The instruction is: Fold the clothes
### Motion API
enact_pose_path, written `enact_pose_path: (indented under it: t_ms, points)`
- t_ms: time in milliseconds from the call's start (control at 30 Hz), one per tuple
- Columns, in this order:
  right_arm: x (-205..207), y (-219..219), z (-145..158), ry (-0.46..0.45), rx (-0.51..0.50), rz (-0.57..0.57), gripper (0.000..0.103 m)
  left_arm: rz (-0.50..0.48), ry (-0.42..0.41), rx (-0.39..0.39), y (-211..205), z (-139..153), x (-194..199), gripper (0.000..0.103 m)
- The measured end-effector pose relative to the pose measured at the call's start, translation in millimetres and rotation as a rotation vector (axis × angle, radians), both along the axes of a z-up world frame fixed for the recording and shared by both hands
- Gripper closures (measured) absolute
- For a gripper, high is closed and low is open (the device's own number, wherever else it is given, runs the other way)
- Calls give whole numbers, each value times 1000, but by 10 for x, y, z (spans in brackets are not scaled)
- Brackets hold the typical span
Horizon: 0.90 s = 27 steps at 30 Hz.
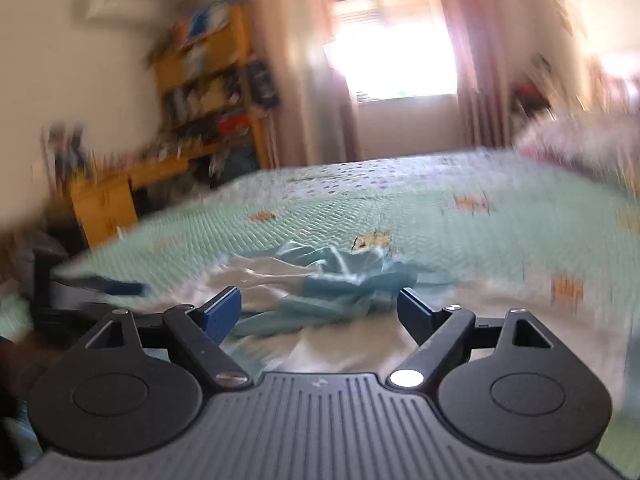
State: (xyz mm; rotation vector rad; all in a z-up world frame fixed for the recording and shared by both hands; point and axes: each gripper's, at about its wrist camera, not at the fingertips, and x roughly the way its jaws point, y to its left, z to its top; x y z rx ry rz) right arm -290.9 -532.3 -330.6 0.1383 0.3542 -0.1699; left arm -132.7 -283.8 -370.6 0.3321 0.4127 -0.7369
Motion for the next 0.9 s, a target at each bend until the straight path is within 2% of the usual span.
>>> enact_pose_path:
  t_ms: [167,267,300,400,467,533,667,767,900]
  points:
    - [610,-74,-125,115,86,18,20,-36,-22,37,-118,-113,240,2]
    - [726,46,-277,163,101,-1,42,-4,16,42,-90,-187,507,4]
    - [765,86,-327,178,106,-8,46,-3,26,40,-68,-191,557,5]
    - [871,203,-448,218,133,-15,47,2,59,30,25,-178,669,6]
    - [958,360,-413,209,154,31,47,11,134,-15,169,-121,672,6]
    - [1091,555,-333,190,147,93,47,-1,216,-109,396,-47,601,5]
    - [1544,940,-232,189,183,210,46,15,249,-209,740,26,453,3]
    - [2011,1192,-307,233,198,233,46,83,242,-296,1030,63,449,3]
    - [2577,1484,-486,278,222,222,44,167,347,-454,1378,-14,626,3]
